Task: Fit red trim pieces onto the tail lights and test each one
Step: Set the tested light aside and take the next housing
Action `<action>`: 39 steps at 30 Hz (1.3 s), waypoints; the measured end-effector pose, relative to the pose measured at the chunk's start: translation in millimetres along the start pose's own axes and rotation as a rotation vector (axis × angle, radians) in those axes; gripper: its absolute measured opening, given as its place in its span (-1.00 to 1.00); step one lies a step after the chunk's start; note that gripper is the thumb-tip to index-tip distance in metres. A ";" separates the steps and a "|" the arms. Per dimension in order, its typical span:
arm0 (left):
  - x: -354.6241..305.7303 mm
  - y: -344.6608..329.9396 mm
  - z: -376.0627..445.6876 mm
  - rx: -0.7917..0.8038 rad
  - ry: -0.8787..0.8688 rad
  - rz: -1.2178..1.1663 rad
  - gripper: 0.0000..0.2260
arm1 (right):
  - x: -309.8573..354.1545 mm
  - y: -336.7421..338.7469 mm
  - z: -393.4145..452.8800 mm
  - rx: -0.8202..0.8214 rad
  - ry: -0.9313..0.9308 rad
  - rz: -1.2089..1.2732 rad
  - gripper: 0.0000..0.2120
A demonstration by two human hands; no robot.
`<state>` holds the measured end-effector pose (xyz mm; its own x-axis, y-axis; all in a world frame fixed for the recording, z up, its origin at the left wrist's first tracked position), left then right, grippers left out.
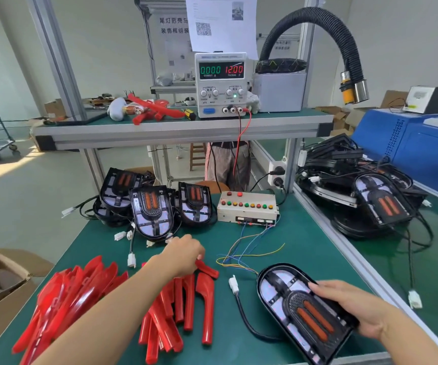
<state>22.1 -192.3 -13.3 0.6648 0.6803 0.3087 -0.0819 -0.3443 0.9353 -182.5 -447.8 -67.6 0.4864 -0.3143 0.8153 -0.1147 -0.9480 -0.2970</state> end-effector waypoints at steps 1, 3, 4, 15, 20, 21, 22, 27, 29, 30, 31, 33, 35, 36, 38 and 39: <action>-0.2 -1.8 2.5 0.003 -0.001 0.003 -0.74 | 1.4 -0.8 1.0 0.005 -0.004 -0.025 -0.63; 0.4 -4.7 6.9 0.017 -0.004 0.009 -0.75 | 3.8 -2.0 4.6 0.010 -0.012 -0.076 -0.59; 1.2 -6.1 9.2 0.022 -0.008 0.010 -0.75 | 4.8 -2.7 6.7 0.009 -0.017 -0.093 -0.58; 16.6 18.3 7.1 -0.106 -0.162 0.079 -0.77 | 4.2 -3.7 18.9 0.066 -0.051 -0.171 -0.61; 25.1 48.7 -14.6 -0.056 -0.156 0.201 -0.77 | 4.5 -3.3 19.8 0.070 -0.040 -0.207 -0.61; 25.1 57.4 -20.1 -0.045 -0.150 0.195 -0.78 | 4.9 -3.0 19.8 0.067 -0.038 -0.216 -0.61; 24.5 67.1 -25.3 -0.041 -0.147 0.164 -0.78 | 5.2 -3.0 19.7 0.065 -0.037 -0.226 -0.61; -24.3 123.7 -48.2 -0.138 -0.312 -0.468 -0.78 | 8.2 -1.8 21.7 0.039 -0.023 -0.277 -0.49; -60.7 129.5 -49.8 -0.152 -0.377 -0.705 -0.83 | 10.8 -4.5 24.6 0.021 -0.035 -0.320 -0.38; -78.3 125.9 -46.3 -0.144 -0.390 -0.776 -0.86 | 12.4 -7.3 26.4 0.015 -0.041 -0.352 -0.33; -94.8 120.2 -40.9 -0.135 -0.400 -0.805 -0.88 | 14.5 -10.7 28.2 0.009 -0.042 -0.379 -0.29; -122.1 109.4 -28.2 -0.138 -0.425 -0.774 -0.88 | 18.1 -16.5 32.0 0.000 -0.032 -0.389 -0.26; -137.1 102.3 -17.0 -0.154 -0.439 -0.747 -0.86 | 19.8 -18.7 36.3 -0.016 -0.030 -0.351 -0.27; -140.3 100.9 -12.5 -0.172 -0.438 -0.746 -0.86 | 20.3 -18.8 38.5 -0.022 -0.032 -0.324 -0.30; -142.5 98.1 -4.6 -0.213 -0.434 -0.756 -0.85 | 21.4 -19.2 41.6 -0.016 -0.032 -0.276 -0.36; -143.2 96.8 -1.8 -0.230 -0.435 -0.760 -0.86 | 22.1 -19.8 42.3 0.003 -0.029 -0.271 -0.35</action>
<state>-82.4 -321.9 33.3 0.8184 0.3510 -0.4550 0.3781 0.2672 0.8864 -132.9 -433.8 -64.7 0.5239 -0.0472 0.8505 0.0254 -0.9972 -0.0709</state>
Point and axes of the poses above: each hand's wrist, its own z-axis towards the middle knuckle, its own y-axis out of the back of the hand, x = y × z, the point moved 9 cm from there along z, towards the middle knuckle, and after that the axes turned 7 degrees about z, right-handed, at the moved point
